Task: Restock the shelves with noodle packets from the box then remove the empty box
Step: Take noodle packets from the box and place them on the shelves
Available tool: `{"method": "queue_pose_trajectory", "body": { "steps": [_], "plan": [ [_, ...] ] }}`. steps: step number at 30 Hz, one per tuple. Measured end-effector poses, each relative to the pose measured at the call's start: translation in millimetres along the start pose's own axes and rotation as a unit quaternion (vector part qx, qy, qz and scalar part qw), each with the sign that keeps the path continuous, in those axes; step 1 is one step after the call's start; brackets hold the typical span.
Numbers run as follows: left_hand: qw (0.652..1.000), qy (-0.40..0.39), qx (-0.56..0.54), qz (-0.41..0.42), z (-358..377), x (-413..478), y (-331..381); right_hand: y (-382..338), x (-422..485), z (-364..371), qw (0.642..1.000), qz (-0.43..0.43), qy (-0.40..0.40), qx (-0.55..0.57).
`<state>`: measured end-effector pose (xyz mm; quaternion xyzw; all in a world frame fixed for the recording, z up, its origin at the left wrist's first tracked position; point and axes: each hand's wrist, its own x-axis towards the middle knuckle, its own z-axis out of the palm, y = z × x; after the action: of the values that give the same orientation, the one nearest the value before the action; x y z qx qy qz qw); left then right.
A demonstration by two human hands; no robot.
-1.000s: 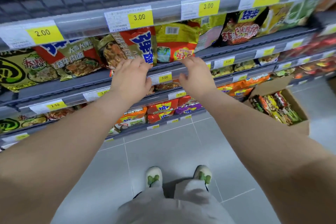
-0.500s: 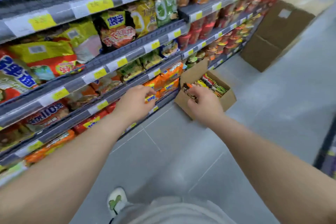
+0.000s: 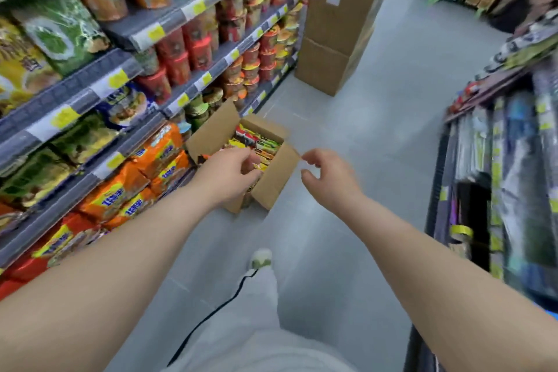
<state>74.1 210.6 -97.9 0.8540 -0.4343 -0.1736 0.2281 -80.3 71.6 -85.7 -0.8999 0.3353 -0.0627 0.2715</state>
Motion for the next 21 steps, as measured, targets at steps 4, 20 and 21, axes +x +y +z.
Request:
{"method": "queue_pose_trajectory", "body": {
  "steps": [4,20,21],
  "plan": [
    [1.000,-0.018,-0.022,0.005,4,94,18,29,78,-23,1.000,0.021,-0.001,-0.005],
    [0.999,-0.015,-0.028,-0.014,9,414,99,151,370,-130,1.000,0.003,-0.018,-0.014],
    [0.999,-0.006,-0.032,-0.027,12,432,104,161,391,-137,0.999,-0.007,-0.027,-0.016]
  ]
}}
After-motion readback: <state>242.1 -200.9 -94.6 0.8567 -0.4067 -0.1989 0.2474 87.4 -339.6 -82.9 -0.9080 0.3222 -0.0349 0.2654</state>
